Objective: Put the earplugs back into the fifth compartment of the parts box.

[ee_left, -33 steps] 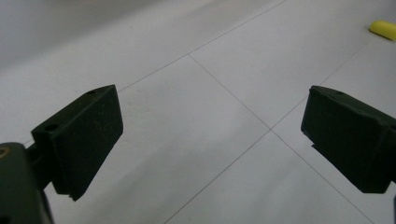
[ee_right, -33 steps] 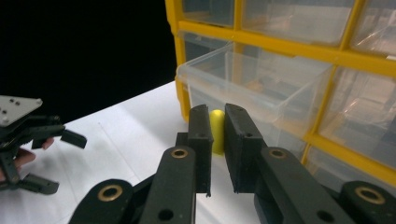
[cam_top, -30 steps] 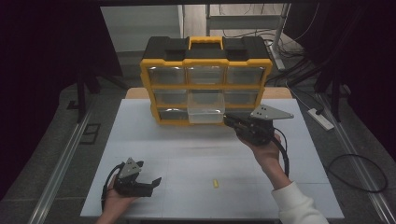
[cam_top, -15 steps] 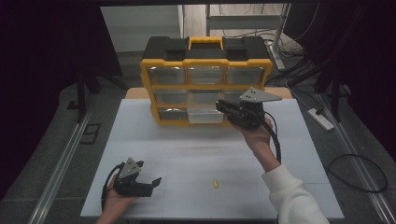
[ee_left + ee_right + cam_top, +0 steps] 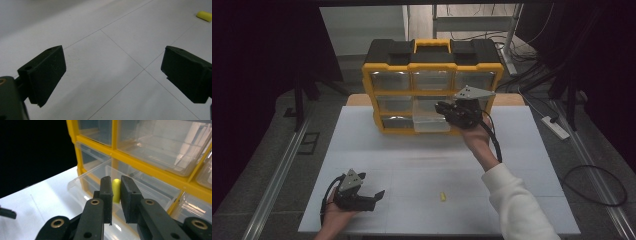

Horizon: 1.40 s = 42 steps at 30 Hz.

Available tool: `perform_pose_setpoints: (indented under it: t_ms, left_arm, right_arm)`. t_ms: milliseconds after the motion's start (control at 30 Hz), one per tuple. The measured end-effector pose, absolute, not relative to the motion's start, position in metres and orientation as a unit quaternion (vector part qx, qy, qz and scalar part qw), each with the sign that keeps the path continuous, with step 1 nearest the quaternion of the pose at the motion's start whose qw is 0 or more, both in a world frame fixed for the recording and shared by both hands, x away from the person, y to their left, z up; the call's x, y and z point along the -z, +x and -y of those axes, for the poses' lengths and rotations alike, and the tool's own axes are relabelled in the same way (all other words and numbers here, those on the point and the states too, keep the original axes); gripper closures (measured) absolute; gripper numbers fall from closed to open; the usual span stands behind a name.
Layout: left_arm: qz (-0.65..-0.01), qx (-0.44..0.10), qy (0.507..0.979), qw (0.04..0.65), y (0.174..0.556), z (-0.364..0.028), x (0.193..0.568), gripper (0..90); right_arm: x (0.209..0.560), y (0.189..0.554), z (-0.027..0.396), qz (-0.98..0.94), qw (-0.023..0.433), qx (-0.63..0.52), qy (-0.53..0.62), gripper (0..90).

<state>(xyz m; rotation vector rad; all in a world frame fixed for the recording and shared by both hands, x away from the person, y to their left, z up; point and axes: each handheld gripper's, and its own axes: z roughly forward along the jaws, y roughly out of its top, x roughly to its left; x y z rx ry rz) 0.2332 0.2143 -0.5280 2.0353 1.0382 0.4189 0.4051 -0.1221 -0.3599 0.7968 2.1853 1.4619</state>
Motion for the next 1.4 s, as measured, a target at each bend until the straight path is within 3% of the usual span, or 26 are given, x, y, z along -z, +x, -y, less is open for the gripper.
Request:
perform_pose_setpoints:
  t_ms: [267,300,367,500,967,1400]
  left_arm:
    - [-0.41,-0.165,0.804,0.398,0.233,-0.214,0.528,6.0]
    - [-0.41,-0.165,0.804,0.398,0.233,-0.214,0.528,6.0]
    - [-0.41,-0.165,0.804,0.399,0.233,-0.215,0.528,6.0]
    - [-0.41,-0.165,0.804,0.397,0.233,-0.214,0.528,6.0]
    - [-0.408,-0.166,0.804,0.398,0.233,-0.215,0.528,6.0]
    - [-0.409,-0.167,0.804,0.398,0.233,-0.214,0.528,6.0]
  right_arm:
    - [0.361,0.417,0.117,-0.777,0.187,-0.525,0.293,74.4]
    - [0.361,0.417,0.116,-0.777,0.194,-0.524,0.292,53.4]
    - [0.361,0.415,0.114,-0.777,0.202,-0.52,0.292,40.1]
    - [0.359,0.412,0.116,-0.77,0.213,-0.524,0.295,31.0]
    - [0.352,0.394,0.127,-0.779,0.209,-0.523,0.276,30.8]
    - [0.374,0.345,0.17,-0.782,0.193,-0.53,0.265,30.9]
